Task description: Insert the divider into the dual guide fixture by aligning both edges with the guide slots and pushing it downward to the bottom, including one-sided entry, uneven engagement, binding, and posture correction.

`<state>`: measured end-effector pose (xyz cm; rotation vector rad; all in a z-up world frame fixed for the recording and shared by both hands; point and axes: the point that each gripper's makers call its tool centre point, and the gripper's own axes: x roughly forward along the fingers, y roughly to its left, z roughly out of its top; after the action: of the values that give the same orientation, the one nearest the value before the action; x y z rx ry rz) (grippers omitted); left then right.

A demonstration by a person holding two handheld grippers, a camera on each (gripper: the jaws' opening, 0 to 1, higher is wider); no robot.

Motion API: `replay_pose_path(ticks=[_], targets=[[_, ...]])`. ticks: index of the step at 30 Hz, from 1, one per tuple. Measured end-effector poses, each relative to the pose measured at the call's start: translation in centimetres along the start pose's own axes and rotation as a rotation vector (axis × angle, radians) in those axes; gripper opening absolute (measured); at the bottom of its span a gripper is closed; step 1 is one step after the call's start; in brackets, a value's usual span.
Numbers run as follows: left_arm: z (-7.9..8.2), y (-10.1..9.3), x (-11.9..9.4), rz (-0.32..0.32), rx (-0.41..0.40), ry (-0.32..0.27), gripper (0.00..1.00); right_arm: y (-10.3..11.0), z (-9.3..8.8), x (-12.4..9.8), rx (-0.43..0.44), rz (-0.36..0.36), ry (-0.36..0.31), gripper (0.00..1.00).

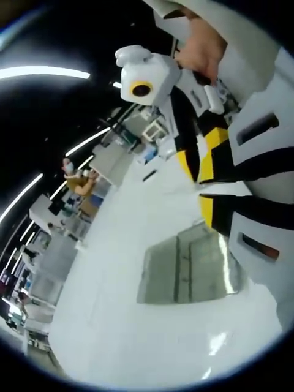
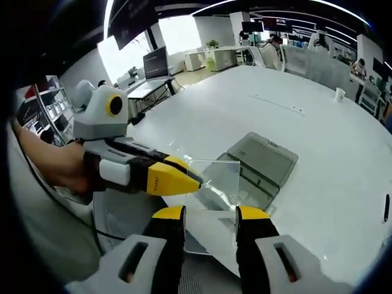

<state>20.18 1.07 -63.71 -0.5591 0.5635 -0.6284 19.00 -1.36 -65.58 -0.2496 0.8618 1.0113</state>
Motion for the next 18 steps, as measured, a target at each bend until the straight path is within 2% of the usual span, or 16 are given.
replay_pose_path(ticks=[18], targets=[[0.03,0.01,-0.06,-0.003,-0.035,-0.003,0.00,0.10,0.02,0.13,0.023,0.007,-0.005,0.28]])
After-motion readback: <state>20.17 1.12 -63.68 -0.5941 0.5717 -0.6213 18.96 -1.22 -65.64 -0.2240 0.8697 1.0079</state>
